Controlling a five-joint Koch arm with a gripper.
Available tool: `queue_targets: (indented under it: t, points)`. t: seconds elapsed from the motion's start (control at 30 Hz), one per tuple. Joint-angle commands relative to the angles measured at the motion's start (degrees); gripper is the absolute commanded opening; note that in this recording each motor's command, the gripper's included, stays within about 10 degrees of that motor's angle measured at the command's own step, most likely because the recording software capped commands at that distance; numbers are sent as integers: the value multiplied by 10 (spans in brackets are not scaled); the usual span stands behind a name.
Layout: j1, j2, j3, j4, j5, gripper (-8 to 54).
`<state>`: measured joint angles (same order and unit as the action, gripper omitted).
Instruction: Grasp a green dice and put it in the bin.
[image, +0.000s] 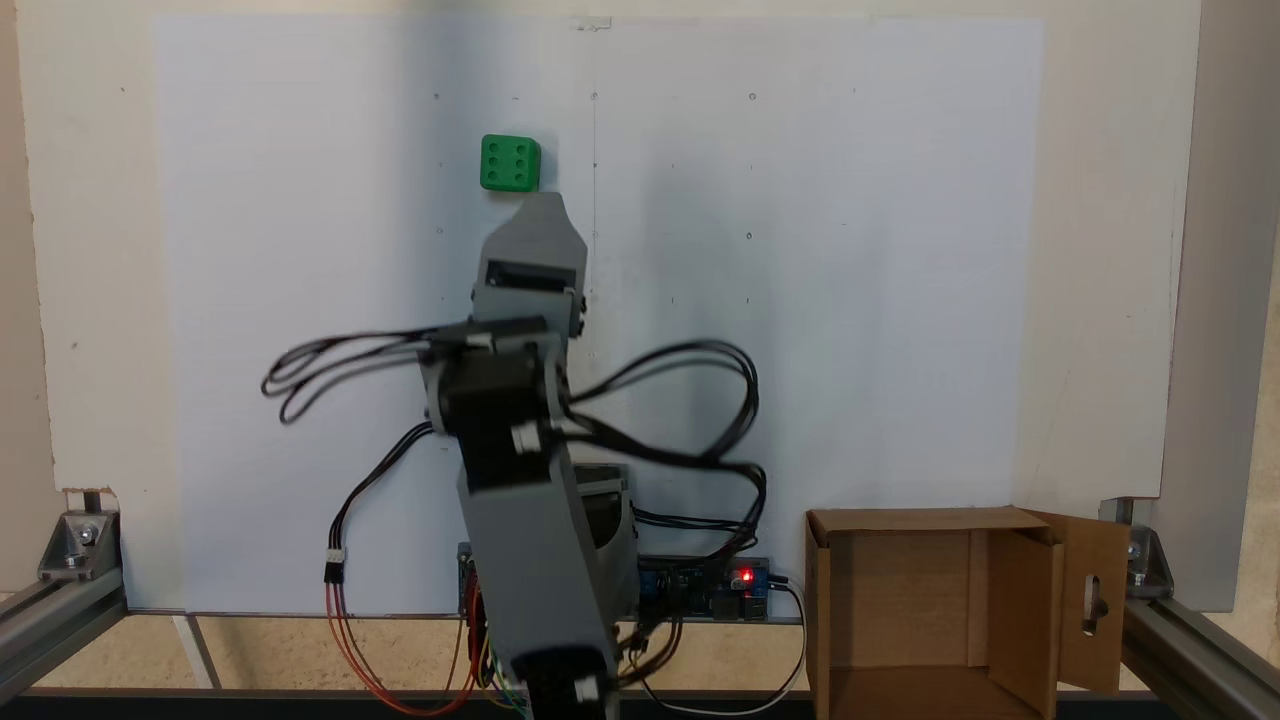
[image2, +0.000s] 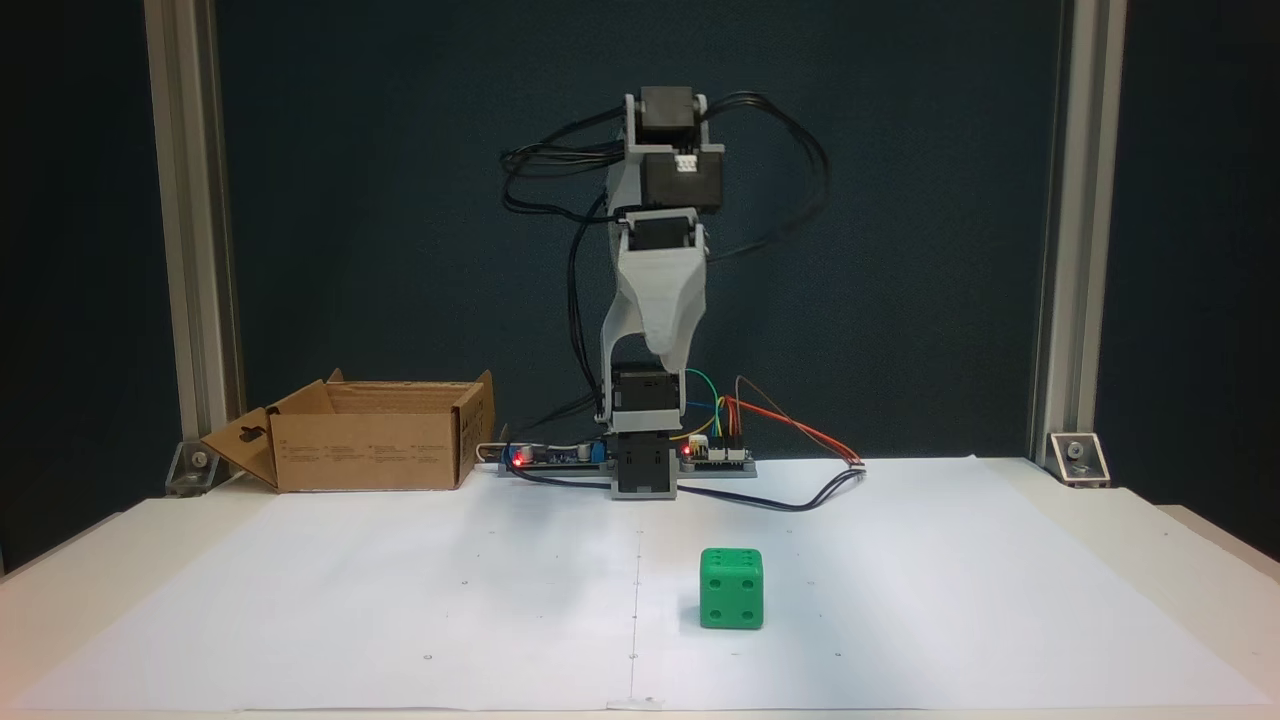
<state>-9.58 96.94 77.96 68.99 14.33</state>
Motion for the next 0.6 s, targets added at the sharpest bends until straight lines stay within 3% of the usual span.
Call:
queue_targets:
  t: [0.0,0.33,0.57]
  points:
    - [-11,-27,-56,11,34,434]
    - [-46,-171,-191,12,60,434]
    - [-57,-193,-194,11,65,434]
